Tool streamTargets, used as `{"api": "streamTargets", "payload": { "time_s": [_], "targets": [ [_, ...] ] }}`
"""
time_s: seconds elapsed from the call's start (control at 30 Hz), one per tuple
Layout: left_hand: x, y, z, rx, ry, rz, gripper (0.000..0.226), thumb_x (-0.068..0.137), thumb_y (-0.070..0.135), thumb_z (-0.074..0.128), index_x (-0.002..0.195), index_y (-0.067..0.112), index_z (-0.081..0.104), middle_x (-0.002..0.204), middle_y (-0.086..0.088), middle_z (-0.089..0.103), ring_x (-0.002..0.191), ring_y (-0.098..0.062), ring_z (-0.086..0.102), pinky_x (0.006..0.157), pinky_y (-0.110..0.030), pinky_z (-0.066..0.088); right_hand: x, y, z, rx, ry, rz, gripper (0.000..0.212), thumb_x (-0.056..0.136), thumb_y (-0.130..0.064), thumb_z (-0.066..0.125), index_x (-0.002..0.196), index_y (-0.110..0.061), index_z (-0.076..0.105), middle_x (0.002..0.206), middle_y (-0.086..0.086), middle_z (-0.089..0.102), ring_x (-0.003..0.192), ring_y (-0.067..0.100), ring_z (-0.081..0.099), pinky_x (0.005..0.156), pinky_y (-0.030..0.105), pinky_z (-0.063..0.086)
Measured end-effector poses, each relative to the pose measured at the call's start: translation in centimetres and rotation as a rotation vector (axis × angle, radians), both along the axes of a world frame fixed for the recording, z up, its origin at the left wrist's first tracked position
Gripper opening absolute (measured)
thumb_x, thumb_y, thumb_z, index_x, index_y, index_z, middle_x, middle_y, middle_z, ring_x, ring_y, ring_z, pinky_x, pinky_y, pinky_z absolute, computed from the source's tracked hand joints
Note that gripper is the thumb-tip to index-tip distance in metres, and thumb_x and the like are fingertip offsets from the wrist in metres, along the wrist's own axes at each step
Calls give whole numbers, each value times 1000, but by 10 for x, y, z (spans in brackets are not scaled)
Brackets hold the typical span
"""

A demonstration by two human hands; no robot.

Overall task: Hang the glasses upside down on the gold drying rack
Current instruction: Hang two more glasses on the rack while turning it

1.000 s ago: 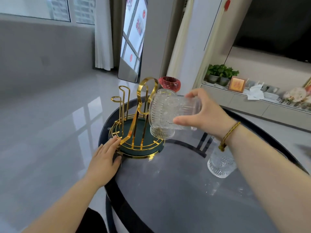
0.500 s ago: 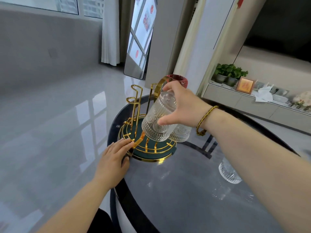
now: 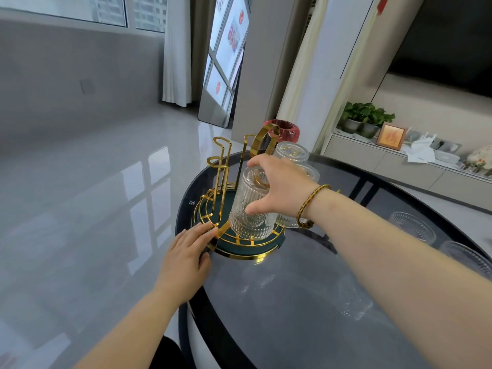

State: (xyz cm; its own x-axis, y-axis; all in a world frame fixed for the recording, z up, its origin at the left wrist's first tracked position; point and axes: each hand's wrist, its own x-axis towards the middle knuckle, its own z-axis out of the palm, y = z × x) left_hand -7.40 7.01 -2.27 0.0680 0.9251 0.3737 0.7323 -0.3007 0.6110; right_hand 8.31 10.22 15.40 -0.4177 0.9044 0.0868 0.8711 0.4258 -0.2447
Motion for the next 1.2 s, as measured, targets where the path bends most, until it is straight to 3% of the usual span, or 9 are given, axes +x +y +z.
{"api": "streamTargets", "payload": {
  "time_s": [0.37, 0.43, 0.57, 0.67, 0.73, 0.8, 0.87, 1.1, 1.2],
  "targets": [
    [0, 2, -3, -65, 11, 0, 46, 88, 8, 45, 130, 28, 40, 147, 3, 33, 137, -19, 24, 115, -37, 13, 2, 0, -3, 2, -50, -13, 79, 66, -49, 65, 131, -19, 31, 141, 4, 36, 129, 25, 30, 107, 45, 25],
    [-1, 3, -2, -114, 13, 10, 45, 90, 13, 43, 131, 31, 37, 150, 5, 23, 139, -20, 19, 115, -40, 14, 4, -2, 1, -31, 57, -4, 73, 68, -49, 63, 128, -17, 36, 138, 6, 39, 125, 23, 35, 104, 41, 32],
    [-2, 8, 1, -171, -45, 14, 50, 90, 13, 44, 135, 30, 28, 152, 5, 18, 139, -21, 18, 114, -42, 16, 12, 2, 12, 88, 343, -74, 46, 77, -37, 60, 115, -14, 49, 121, 6, 48, 97, 12, 43, 75, 20, 36],
    [-5, 18, 7, -235, -65, 33, 50, 92, 11, 39, 137, 27, 24, 153, 3, 18, 139, -23, 20, 114, -42, 18, 16, 14, 23, 133, 447, -183, 39, 80, -32, 56, 113, -11, 50, 118, 7, 51, 92, 11, 44, 79, 23, 36],
    [-8, 26, 10, -289, -52, 38, 49, 93, 11, 37, 137, 27, 24, 153, 2, 17, 138, -24, 21, 114, -43, 20, 10, 21, 29, 122, 458, -235, 34, 81, -33, 54, 107, -12, 52, 104, 4, 54, 86, 13, 46, 76, 23, 38],
    [-11, 30, 10, -313, -33, 46, 51, 92, 9, 36, 138, 27, 23, 153, 3, 17, 138, -25, 22, 115, -44, 22, 1, 28, 33, 123, 401, -276, 22, 81, -36, 53, 78, -15, 52, 71, -2, 50, 65, 13, 45, 58, 23, 37],
    [-11, 30, 8, -316, -9, 43, 54, 92, 7, 36, 138, 29, 20, 153, 4, 15, 138, -25, 22, 114, -45, 24, -8, 35, 34, 102, 322, -304, 33, 81, -40, 51, 61, -16, 40, 55, -2, 37, 52, 13, 38, 48, 24, 31],
    [-10, 26, 8, -307, 48, 58, 60, 89, 1, 33, 139, 30, 16, 154, 5, 11, 138, -25, 20, 114, -42, 24, -20, 43, 27, 120, 315, -371, 29, 81, -33, 55, 97, -10, 47, 62, -2, 42, 63, 16, 47, 59, 28, 41],
    [-10, 24, 10, -256, 101, 50, 59, 89, 1, 33, 139, 29, 18, 154, 4, 13, 139, -23, 17, 115, -40, 19, -21, 45, 28, 119, 352, -377, 33, 80, -23, 54, 107, -6, 45, 61, -2, 39, 57, 11, 41, 58, 26, 41]
  ]
}}
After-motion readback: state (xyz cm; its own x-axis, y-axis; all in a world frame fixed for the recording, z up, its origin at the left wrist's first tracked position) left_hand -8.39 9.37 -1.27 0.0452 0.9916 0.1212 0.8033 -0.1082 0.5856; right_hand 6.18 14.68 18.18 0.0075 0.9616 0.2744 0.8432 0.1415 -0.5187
